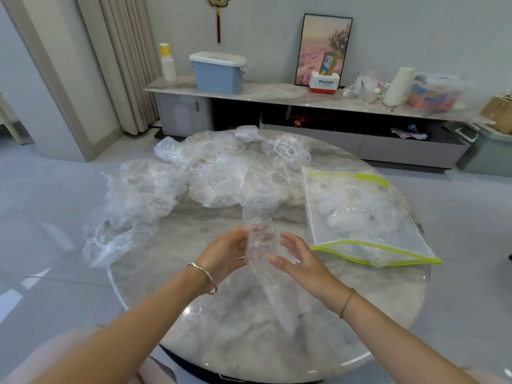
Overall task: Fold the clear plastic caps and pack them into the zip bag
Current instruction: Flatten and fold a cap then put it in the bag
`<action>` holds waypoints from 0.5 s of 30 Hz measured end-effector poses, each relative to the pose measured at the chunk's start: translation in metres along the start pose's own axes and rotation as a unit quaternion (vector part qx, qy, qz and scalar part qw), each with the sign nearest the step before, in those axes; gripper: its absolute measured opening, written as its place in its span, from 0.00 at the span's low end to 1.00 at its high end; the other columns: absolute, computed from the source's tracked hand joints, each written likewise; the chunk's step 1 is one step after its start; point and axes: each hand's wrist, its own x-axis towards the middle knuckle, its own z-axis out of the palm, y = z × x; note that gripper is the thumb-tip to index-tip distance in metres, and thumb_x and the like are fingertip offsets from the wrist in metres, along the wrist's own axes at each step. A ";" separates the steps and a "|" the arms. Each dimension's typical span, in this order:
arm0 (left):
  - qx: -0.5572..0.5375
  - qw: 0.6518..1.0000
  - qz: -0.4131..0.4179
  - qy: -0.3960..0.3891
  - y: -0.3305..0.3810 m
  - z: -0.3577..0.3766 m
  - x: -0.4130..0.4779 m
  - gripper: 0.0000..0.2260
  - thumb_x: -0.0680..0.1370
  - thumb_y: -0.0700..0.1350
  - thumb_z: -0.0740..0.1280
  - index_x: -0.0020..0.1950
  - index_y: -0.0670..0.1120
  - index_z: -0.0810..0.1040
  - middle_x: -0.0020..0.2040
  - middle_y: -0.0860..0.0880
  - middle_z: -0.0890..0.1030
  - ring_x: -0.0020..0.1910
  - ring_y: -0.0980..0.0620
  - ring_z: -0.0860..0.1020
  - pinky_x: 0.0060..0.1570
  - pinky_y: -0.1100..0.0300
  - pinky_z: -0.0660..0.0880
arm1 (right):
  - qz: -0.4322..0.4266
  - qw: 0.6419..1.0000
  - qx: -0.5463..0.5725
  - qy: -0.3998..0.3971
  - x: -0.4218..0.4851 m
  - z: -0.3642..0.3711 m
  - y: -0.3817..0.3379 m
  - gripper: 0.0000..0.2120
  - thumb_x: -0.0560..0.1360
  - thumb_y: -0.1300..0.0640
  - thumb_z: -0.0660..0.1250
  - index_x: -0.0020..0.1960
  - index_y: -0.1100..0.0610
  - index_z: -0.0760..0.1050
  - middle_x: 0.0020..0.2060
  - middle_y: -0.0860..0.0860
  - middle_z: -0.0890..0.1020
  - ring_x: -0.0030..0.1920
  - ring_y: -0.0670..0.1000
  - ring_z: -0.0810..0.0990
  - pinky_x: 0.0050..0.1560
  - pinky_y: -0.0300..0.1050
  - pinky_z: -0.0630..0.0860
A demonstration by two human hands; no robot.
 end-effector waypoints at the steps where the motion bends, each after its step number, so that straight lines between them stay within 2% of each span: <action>1: -0.045 0.999 -0.007 -0.001 0.000 0.002 0.000 0.16 0.81 0.44 0.54 0.63 0.42 0.75 0.58 0.45 0.81 0.56 0.47 0.79 0.54 0.55 0.76 | 0.013 1.000 0.022 -0.004 0.001 -0.001 -0.001 0.37 0.64 0.41 0.71 0.69 0.48 0.64 0.64 0.43 0.70 0.66 0.41 0.68 0.62 0.37 0.64; 2: -0.079 0.997 -0.015 -0.001 -0.001 0.004 -0.001 0.17 0.81 0.44 0.53 0.63 0.41 0.75 0.59 0.44 0.80 0.58 0.46 0.78 0.57 0.53 0.75 | 0.021 0.999 0.038 -0.009 0.001 -0.002 -0.001 0.33 0.65 0.43 0.72 0.67 0.48 0.67 0.62 0.42 0.72 0.64 0.42 0.70 0.61 0.37 0.66; 4: -0.118 0.993 -0.026 -0.007 -0.005 0.003 -0.001 0.18 0.79 0.45 0.54 0.63 0.39 0.75 0.61 0.42 0.79 0.62 0.42 0.75 0.64 0.50 0.68 | 0.009 0.998 0.050 -0.025 0.000 -0.003 0.001 0.17 0.70 0.51 0.73 0.57 0.51 0.75 0.54 0.42 0.78 0.56 0.42 0.76 0.55 0.34 0.70; 6: -0.143 0.989 -0.023 -0.018 -0.007 0.001 0.001 0.19 0.76 0.48 0.57 0.60 0.39 0.77 0.57 0.41 0.80 0.58 0.41 0.77 0.64 0.48 0.68 | -0.013 0.996 0.085 -0.025 0.000 -0.003 0.002 0.03 0.72 0.58 0.72 0.44 0.54 0.78 0.43 0.46 0.82 0.45 0.43 0.80 0.47 0.32 0.72; 8: -0.117 0.993 -0.013 -0.003 -0.005 0.001 0.002 0.18 0.76 0.52 0.57 0.54 0.43 0.79 0.47 0.44 0.83 0.47 0.47 0.81 0.55 0.51 0.73 | -0.030 0.993 0.115 0.013 0.002 -0.005 0.004 0.06 0.72 0.64 0.71 0.39 0.56 0.77 0.37 0.49 0.82 0.40 0.44 0.81 0.42 0.32 0.74; 9: -0.084 0.996 -0.001 0.015 -0.006 -0.001 0.005 0.18 0.78 0.55 0.56 0.52 0.45 0.79 0.44 0.47 0.83 0.44 0.50 0.81 0.52 0.53 0.73 | -0.042 0.992 0.111 0.038 0.005 -0.007 0.006 0.07 0.71 0.65 0.72 0.38 0.57 0.77 0.36 0.49 0.82 0.38 0.43 0.80 0.41 0.32 0.74; 11: 0.037 0.998 0.025 0.039 -0.014 -0.006 0.010 0.16 0.78 0.55 0.60 0.52 0.44 0.78 0.45 0.49 0.81 0.46 0.52 0.79 0.54 0.57 0.73 | -0.072 0.992 0.064 0.079 0.010 -0.011 0.015 0.09 0.70 0.67 0.72 0.37 0.56 0.76 0.34 0.47 0.81 0.36 0.42 0.79 0.41 0.34 0.74; 13: 0.207 0.975 0.075 0.035 -0.028 -0.014 0.012 0.10 0.76 0.44 0.67 0.54 0.39 0.78 0.46 0.49 0.80 0.47 0.54 0.78 0.54 0.58 0.72 | -0.090 0.990 -0.023 0.109 0.013 -0.014 0.030 0.12 0.70 0.66 0.72 0.37 0.51 0.77 0.34 0.42 0.81 0.36 0.40 0.77 0.43 0.35 0.73; 14: 0.272 0.957 0.093 0.025 -0.036 -0.019 0.014 0.08 0.76 0.38 0.67 0.55 0.40 0.79 0.49 0.49 0.81 0.49 0.54 0.78 0.57 0.59 0.72 | -0.109 0.985 -0.072 0.116 0.012 -0.016 0.038 0.13 0.71 0.65 0.72 0.37 0.47 0.78 0.35 0.40 0.81 0.39 0.38 0.78 0.45 0.34 0.72; 15: 0.328 0.939 0.101 0.013 -0.042 -0.024 0.013 0.11 0.76 0.33 0.64 0.56 0.43 0.80 0.54 0.50 0.81 0.53 0.55 0.78 0.60 0.60 0.71 | -0.134 0.976 -0.125 0.114 0.011 -0.018 0.044 0.14 0.71 0.65 0.71 0.40 0.45 0.79 0.39 0.39 0.82 0.43 0.37 0.78 0.48 0.32 0.72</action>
